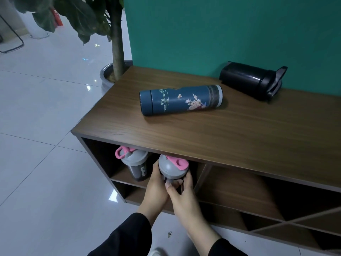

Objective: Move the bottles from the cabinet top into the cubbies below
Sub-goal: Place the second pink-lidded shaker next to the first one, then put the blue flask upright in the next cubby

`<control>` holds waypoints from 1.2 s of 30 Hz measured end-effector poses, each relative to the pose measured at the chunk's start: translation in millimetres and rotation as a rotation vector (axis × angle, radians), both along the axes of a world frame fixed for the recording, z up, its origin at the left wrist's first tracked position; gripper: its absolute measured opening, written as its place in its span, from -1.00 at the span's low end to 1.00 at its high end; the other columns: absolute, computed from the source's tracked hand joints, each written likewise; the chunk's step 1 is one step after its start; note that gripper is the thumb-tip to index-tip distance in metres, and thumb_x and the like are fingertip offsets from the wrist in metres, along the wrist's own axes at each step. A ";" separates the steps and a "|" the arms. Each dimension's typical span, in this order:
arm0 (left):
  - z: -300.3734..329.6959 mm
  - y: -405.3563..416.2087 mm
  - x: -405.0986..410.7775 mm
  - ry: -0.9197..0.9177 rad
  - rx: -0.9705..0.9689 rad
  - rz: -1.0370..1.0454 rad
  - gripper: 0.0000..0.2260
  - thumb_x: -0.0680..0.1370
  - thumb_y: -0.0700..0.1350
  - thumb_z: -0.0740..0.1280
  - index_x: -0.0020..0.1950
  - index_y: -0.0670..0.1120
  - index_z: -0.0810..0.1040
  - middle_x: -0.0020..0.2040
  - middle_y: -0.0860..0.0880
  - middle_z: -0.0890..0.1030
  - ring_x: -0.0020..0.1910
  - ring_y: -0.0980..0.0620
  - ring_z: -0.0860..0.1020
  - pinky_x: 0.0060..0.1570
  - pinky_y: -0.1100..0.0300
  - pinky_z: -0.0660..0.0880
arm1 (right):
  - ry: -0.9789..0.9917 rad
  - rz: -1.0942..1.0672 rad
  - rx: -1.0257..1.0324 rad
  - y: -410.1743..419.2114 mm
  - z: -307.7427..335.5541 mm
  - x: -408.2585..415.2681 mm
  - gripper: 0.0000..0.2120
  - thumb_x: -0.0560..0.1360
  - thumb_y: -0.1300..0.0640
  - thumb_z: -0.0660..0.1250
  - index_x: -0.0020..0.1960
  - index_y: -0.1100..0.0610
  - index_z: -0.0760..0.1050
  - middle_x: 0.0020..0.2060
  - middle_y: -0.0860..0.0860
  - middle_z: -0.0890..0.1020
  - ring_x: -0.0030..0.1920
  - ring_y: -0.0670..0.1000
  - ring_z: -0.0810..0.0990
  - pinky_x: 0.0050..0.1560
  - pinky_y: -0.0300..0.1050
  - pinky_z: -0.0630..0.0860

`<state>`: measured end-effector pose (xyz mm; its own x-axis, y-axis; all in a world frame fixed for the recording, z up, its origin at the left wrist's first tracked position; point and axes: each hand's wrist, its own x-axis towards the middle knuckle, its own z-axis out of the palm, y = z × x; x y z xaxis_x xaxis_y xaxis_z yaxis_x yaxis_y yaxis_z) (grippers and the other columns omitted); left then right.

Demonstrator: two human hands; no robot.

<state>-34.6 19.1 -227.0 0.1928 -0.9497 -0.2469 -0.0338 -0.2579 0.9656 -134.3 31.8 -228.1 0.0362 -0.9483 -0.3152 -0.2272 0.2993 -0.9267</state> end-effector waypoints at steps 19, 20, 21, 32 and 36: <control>34.4 46.3 -38.3 -0.451 -0.001 0.075 -0.94 0.57 -0.09 0.36 0.04 0.02 0.57 -0.04 0.06 0.55 -0.03 0.07 0.57 -0.11 0.25 0.39 | 0.828 0.266 -0.869 -94.7 211.5 -26.4 -0.47 0.57 0.10 0.34 0.51 0.05 0.34 0.48 0.03 0.38 0.48 0.11 0.33 0.50 0.07 0.24; 35.3 46.7 -38.2 -0.477 -0.016 0.051 -0.93 0.58 -0.08 0.35 0.05 0.02 0.57 -0.03 0.08 0.54 -0.01 0.07 0.57 -0.10 0.24 0.40 | 0.968 0.362 -0.812 -116.8 216.2 -22.7 -0.39 0.57 0.08 0.33 0.57 0.02 0.22 0.56 0.04 0.26 0.56 0.13 0.21 0.55 0.16 0.15; 35.3 47.2 -38.2 -0.491 -0.031 0.033 -0.92 0.58 -0.07 0.34 0.06 0.03 0.57 -0.01 0.09 0.54 0.01 0.08 0.57 -0.08 0.24 0.42 | 1.088 0.464 -0.742 -136.8 220.1 -19.7 -0.32 0.57 0.06 0.32 0.61 -0.01 0.10 0.62 0.03 0.15 0.61 0.12 0.09 0.57 0.23 0.05; 40.9 51.1 -28.1 -0.555 -0.181 0.041 -0.94 0.61 -0.02 0.30 -0.06 0.07 0.53 -0.14 0.14 0.55 -0.07 0.11 0.54 -0.14 0.26 0.41 | 1.196 0.657 -0.709 -165.3 221.9 -17.2 -0.27 0.48 -0.11 0.45 0.52 0.01 0.19 0.37 0.06 0.40 0.39 0.14 0.40 0.42 0.17 0.31; 52.4 61.2 -26.1 -0.590 -0.421 0.140 -0.64 0.63 0.12 0.16 -0.28 -0.05 0.45 -0.38 0.07 0.44 -0.32 0.08 0.47 -0.33 0.15 0.37 | 0.715 0.261 -0.815 -96.7 249.5 -56.0 -0.28 0.44 -0.11 0.49 0.49 -0.01 0.25 0.34 -0.02 0.46 0.32 0.00 0.49 0.34 0.05 0.46</control>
<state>-60.7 80.3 -174.6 0.3068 -0.8980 0.3154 -0.5720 0.0909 0.8152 -190.2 -64.8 21.4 0.3236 -0.8706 0.3705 -0.7539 -0.4739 -0.4551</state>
